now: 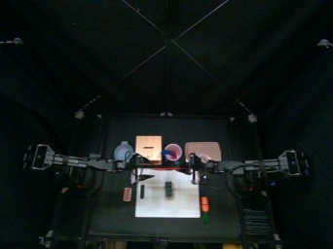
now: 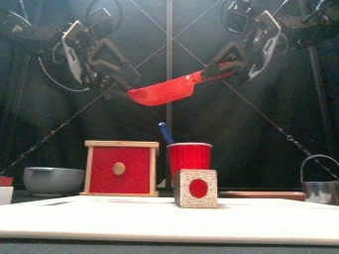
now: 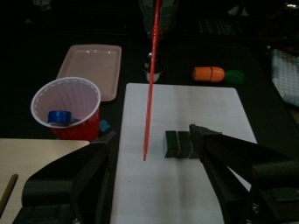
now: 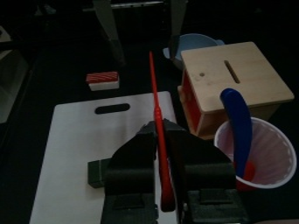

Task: Cut the sushi into 4 pieces with the knife
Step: Grasp knife edge with left hand

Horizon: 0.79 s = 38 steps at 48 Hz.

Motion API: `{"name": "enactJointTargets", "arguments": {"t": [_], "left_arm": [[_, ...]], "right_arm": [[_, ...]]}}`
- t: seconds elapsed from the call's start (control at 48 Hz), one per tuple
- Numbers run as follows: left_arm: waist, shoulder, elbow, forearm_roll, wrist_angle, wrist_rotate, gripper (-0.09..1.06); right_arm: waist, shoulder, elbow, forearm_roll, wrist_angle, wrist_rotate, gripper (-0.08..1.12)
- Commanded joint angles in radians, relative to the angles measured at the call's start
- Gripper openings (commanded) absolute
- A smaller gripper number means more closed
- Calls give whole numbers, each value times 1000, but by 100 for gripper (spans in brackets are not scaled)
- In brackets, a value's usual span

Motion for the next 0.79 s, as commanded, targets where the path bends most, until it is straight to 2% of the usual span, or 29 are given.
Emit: {"name": "enactJointTargets", "arguments": {"t": [0.021, 0.25, 0.438, 0.583, 0.792], "left_arm": [[8, 15, -29, 23, -23, 2, 96], [12, 58, -55, 52, -34, 2, 96], [12, 78, -67, 107, -34, 2, 92], [12, 81, -66, 120, -32, 0, 78], [12, 80, -57, 126, -23, 0, 49]], "right_arm": [[3, -8, -25, 5, -11, 0, 32], [9, -3, -23, 5, -11, 0, 32], [11, 5, -25, 5, -11, 0, 32], [9, 5, -25, 5, -9, 0, 32], [8, 5, -20, 8, -9, 2, 32]]}}
